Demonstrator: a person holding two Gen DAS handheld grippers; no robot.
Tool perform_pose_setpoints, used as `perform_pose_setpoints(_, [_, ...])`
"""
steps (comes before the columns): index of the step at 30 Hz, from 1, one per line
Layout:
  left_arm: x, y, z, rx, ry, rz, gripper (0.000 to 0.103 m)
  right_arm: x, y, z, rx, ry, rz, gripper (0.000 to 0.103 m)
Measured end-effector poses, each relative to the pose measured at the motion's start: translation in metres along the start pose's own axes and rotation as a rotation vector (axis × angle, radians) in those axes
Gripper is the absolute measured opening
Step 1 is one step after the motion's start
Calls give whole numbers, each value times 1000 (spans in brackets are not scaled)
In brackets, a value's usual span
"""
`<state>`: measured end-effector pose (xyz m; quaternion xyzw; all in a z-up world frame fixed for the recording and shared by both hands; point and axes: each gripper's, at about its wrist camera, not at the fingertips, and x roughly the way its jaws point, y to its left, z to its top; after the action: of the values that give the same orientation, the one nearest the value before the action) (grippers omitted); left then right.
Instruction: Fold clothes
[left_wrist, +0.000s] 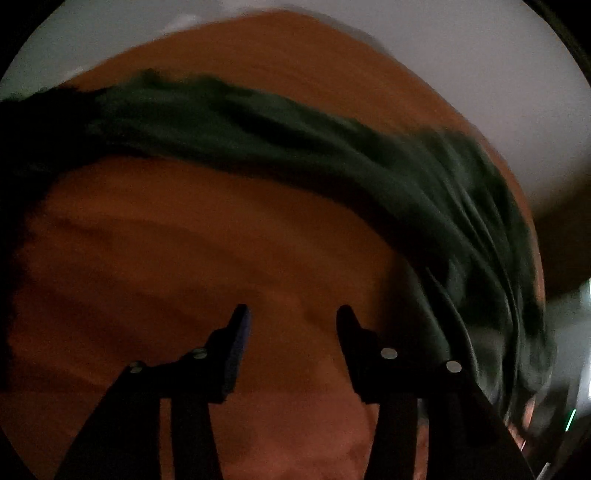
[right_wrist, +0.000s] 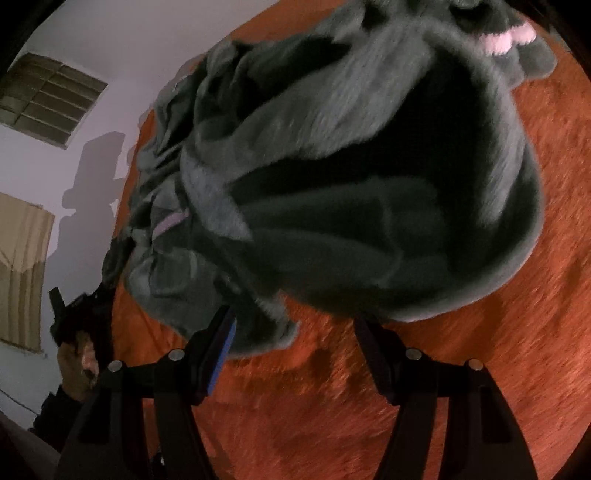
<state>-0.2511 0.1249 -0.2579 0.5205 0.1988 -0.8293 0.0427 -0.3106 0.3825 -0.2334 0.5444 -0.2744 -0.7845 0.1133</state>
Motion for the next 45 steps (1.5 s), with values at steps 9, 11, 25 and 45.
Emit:
perform_pose_setpoints(9, [46,-77,-52,237,148,-142,63,-52,-74,19,116,-137,-114,70])
perform_pose_setpoints(11, [57,-70,-43,125,183,-195,64,-48,-98,15,215,-122,-67,70])
perform_pose_setpoints(25, [31,-44,-34,-240,60,-301,5,-71,-103,41,348,-281,122,5])
perform_pose_setpoints(45, [-154,122,-143,-479,-115,-382,6,-183,33,-91,129,-323,6,3])
